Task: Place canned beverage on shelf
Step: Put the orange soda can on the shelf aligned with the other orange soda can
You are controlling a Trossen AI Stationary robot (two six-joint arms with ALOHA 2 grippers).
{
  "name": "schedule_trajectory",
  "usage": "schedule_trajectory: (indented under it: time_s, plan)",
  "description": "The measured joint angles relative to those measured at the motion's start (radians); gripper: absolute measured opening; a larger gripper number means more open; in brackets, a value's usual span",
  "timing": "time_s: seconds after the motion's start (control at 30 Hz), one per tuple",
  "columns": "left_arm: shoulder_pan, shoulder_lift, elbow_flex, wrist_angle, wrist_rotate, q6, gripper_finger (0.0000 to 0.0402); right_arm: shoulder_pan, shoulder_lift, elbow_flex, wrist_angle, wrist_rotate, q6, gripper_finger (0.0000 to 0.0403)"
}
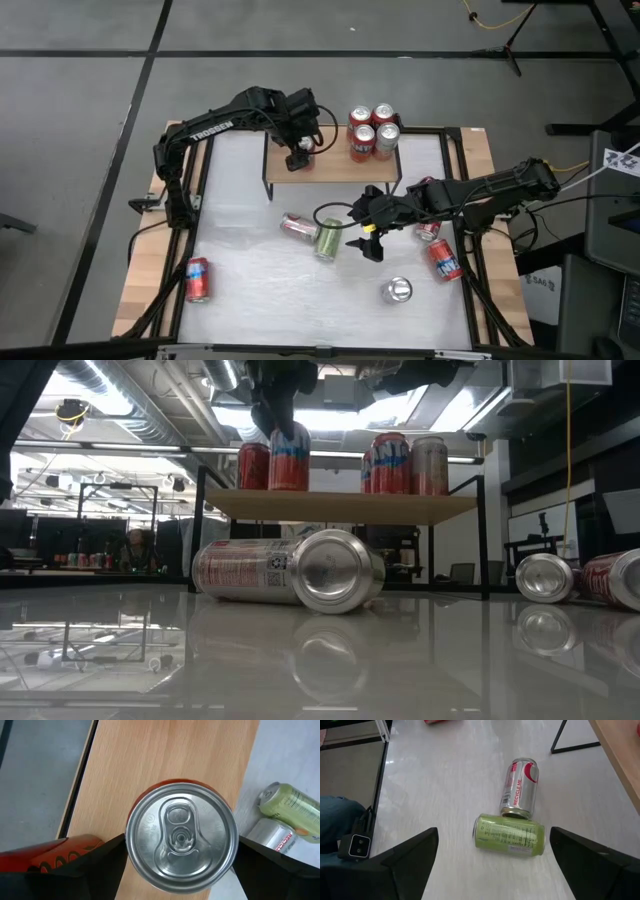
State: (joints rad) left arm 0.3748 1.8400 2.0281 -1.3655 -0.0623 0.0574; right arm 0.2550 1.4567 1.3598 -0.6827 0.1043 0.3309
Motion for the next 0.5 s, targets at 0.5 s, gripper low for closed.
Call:
schedule_trajectory:
  time_s: [0.5]
  plan:
    - [-0.001, -0.008, 0.079, 0.014, -0.08, 0.006, 0.0324, 0.0, 0.0, 0.0, 0.0, 0.0, 0.0, 0.0372]
